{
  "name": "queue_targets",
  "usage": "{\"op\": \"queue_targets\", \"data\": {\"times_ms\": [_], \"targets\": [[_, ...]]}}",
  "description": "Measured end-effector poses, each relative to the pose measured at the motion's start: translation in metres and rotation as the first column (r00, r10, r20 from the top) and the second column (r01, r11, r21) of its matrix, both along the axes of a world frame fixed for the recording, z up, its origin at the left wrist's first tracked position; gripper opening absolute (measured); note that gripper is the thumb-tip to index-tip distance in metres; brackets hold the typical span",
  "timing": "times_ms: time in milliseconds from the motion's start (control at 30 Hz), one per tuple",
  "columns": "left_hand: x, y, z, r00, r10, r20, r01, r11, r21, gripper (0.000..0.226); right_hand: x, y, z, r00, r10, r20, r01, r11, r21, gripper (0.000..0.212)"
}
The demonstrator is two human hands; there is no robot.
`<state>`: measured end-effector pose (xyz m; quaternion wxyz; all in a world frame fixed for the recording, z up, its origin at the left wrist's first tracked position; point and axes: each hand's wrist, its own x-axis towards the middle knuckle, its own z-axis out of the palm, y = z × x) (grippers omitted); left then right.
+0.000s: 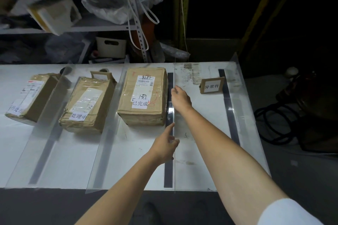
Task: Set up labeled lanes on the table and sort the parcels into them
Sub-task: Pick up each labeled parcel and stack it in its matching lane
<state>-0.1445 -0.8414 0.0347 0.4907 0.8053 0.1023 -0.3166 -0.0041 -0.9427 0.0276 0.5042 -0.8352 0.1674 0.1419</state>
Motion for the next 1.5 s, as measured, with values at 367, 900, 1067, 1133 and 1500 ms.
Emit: {"op": "queue_targets", "data": {"times_ms": [367,900,1067,1133,1500], "targets": [[0.009,-0.006,0.001,0.999,0.027,0.044,-0.029,0.999,0.042,0.067,-0.004,-0.004,-0.005,1.0,0.017,0.0,-0.017,1.0,-0.001,0.051],[0.02,-0.005,0.009,0.999,0.01,0.048,-0.016,0.992,0.126,0.062,-0.006,-0.018,0.005,0.989,0.099,-0.107,-0.107,0.991,-0.079,0.062],[0.038,0.018,0.049,0.978,-0.197,0.069,0.161,0.923,0.35,0.05,0.002,-0.027,0.042,0.955,0.252,-0.157,-0.288,0.914,-0.286,0.055],[0.049,0.034,0.074,0.962,-0.267,0.055,0.215,0.865,0.454,0.048,0.009,-0.026,0.065,0.931,0.335,-0.148,-0.366,0.837,-0.407,0.05],[0.027,0.222,0.214,0.989,-0.132,0.06,0.03,0.588,0.809,0.048,0.029,0.092,0.21,0.607,0.752,-0.258,-0.696,0.347,-0.628,0.056]]}}
